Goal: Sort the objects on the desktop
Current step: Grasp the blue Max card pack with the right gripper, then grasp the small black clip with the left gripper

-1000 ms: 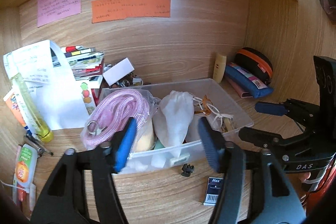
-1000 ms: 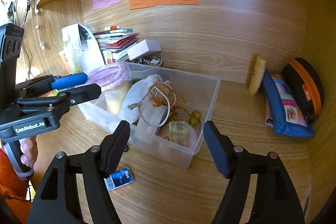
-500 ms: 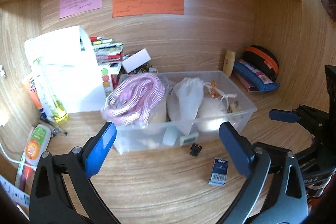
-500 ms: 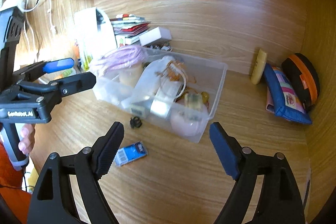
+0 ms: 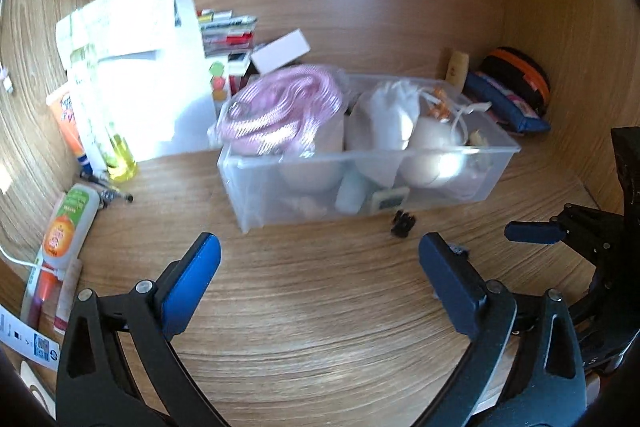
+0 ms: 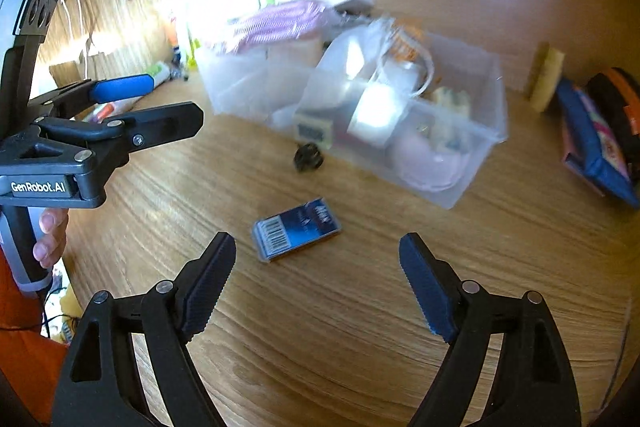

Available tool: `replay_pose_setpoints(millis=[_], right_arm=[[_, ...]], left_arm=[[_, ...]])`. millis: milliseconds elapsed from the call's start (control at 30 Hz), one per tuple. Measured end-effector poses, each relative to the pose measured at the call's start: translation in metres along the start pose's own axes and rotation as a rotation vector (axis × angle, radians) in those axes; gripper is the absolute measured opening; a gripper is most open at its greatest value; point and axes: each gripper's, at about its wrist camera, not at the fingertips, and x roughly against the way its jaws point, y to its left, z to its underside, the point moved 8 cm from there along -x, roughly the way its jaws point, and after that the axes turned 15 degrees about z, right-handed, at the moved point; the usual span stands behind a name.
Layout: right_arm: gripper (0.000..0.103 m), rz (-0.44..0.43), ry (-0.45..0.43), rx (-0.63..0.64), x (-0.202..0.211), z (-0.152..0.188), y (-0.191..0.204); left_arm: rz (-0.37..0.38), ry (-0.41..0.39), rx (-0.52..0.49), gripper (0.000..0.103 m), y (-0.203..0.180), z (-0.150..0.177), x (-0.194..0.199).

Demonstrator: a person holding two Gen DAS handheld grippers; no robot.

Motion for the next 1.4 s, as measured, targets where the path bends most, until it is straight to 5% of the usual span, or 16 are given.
replay_pose_setpoints(millis=[367,600,733,933,1200,1400], right_arm=[[0.079,-0.002,0.052,0.035,-0.022,-0.002,0.01],[0.066,-0.013,0.051,0.064,-0.023,-0.001,0.018],[0.048,-0.029,0.045,0.064,-0.021,-0.005,0.018],[0.048,-0.034,0.049,0.008,-0.024,-0.01,0.004],[0.048,-0.011,-0.033,-0.072,0.002,-0.014,-0.036],[0.048,-0.028,-0.081,-0.145,0.018,-0.011,-0.066]], left_arm=[[0.072,0.048,0.001,0.101,0.001,0.006,-0.015],[0.128,0.017,-0.032,0.102,-0.016,-0.001,-0.013],[0.168,-0.012,0.0,0.102,-0.015,-0.004,-0.008],[0.112,-0.018,0.025,0.102,-0.007,-0.007,-0.005],[0.108,0.084,0.075,0.102,-0.011,-0.001,-0.039],[0.111,0.132,0.069,0.076,-0.027,-0.001,-0.062]])
